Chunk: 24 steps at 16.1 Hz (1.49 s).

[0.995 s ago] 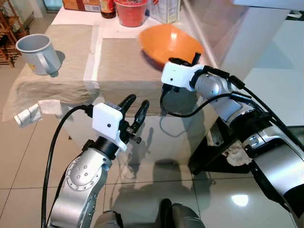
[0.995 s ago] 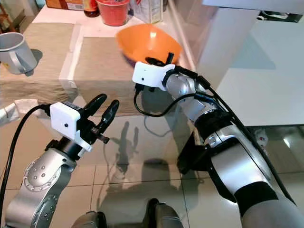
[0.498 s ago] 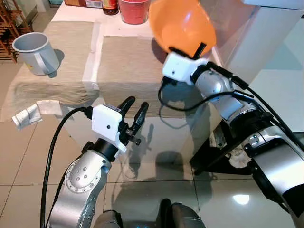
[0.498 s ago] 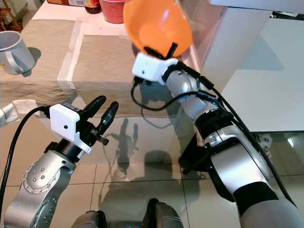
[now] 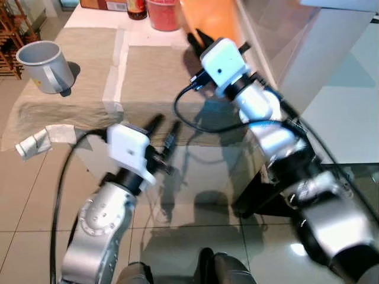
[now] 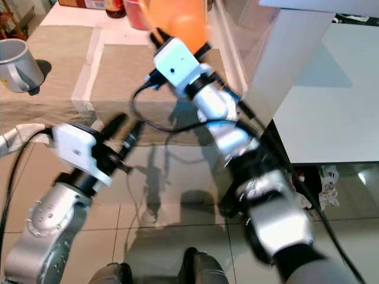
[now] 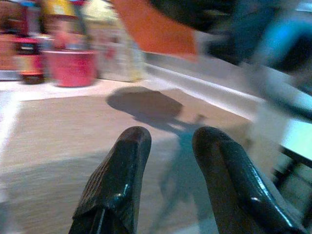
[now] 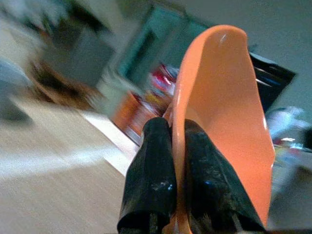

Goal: Setting the table

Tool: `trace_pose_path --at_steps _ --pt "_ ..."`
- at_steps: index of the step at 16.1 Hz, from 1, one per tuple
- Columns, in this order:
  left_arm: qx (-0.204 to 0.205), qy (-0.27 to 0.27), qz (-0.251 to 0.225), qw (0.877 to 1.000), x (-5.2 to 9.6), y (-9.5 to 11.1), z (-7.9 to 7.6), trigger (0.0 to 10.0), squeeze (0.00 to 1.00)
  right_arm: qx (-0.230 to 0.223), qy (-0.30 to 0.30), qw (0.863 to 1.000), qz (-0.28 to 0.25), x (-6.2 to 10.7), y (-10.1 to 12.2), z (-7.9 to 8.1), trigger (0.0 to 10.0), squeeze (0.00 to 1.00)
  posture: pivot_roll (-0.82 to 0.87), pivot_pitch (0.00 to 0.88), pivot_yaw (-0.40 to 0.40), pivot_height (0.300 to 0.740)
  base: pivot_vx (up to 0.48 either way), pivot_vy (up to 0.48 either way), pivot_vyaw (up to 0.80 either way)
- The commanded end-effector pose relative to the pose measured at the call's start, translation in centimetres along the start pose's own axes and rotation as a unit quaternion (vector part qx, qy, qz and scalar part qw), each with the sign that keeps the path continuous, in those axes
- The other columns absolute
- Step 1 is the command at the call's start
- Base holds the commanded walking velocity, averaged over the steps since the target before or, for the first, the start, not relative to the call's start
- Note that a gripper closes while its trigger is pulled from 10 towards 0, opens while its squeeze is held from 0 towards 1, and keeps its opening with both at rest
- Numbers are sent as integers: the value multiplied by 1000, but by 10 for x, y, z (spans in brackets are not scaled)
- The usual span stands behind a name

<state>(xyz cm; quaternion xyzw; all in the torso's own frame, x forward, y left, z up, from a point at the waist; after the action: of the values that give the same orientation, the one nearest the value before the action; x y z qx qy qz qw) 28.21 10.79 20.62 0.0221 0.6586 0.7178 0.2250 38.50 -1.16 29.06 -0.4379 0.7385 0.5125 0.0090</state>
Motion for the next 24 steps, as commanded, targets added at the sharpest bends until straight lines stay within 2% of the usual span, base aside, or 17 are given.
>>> trace_pose_path --at_steps 1,2,3,4,6,8,9,12,13,16,20,21,22,24 --pt "5 36 1 999 1 -1 14 10000 0 -47 10 997 -56 -2 29 0 10000 0 -35 120 -46 740 0 0 0" --pt "13 85 3 996 2 -3 35 10000 0 -127 35 987 -94 3 48 13 10000 0 -36 115 -44 740 0 0 0" --pt "16 105 4 994 3 -3 43 10000 0 -158 43 981 -107 6 55 15 10000 0 -38 113 -42 740 0 0 0" --pt "21 150 7 988 6 -6 64 10000 0 -225 46 966 -121 16 60 12 10000 0 -43 105 -39 740 0 0 0" --pt "23 170 11 985 9 -8 75 10000 0 -263 41 956 -123 25 59 7 10000 0 -46 101 -35 740 0 0 0" --pt "34 192 15 981 16 -10 90 10000 0 -353 56 924 -133 44 64 1 10000 0 -58 99 -25 740 0 0 0" --pt "38 198 15 979 19 -10 93 10000 0 -376 67 915 -127 52 62 2 10000 0 -59 96 -26 740 0 0 0" --pt "39 196 25 980 23 -16 95 10000 0 -395 85 913 -58 83 32 14 10000 0 -57 99 -27 740 0 0 0" --pt "46 170 24 984 23 -17 87 10000 0 -418 107 902 -27 99 21 25 10000 0 -59 98 -30 740 0 0 0" --pt "61 133 18 989 24 -18 74 10000 0 -430 117 895 -8 109 18 29 10000 0 -58 92 -27 740 0 0 0" --pt "67 137 44 987 37 -39 80 10000 0 -443 150 884 18 121 13 38 10000 0 -58 86 -25 740 0 0 0" --pt "68 136 46 987 38 -40 80 10000 0 -446 155 881 21 123 13 40 10000 0 -55 85 -26 740 0 0 0" --pt "73 136 45 987 39 -40 79 10000 0 -459 162 873 24 126 12 42 10000 0 -54 85 -30 740 0 0 0" --pt "78 137 42 987 39 -42 78 10000 0 -470 153 868 31 130 7 38 10000 0 -56 83 -32 740 0 0 0"
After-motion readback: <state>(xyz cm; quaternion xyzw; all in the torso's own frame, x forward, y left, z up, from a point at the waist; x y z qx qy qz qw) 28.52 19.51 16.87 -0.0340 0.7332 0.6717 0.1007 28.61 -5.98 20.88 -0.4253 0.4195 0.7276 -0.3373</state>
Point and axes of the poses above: a point about 5 cm out from each wrist's last joint towards the gripper, its own x axis pointing back from the gripper into the wrist, its own y axis along the axis of the wrist's last joint, z = x × y, the point moved 5 cm from there along -x, pointing out of the wrist towards the gripper, and after that the axes turned 4 degrees about -x, right-handed, at the moved point
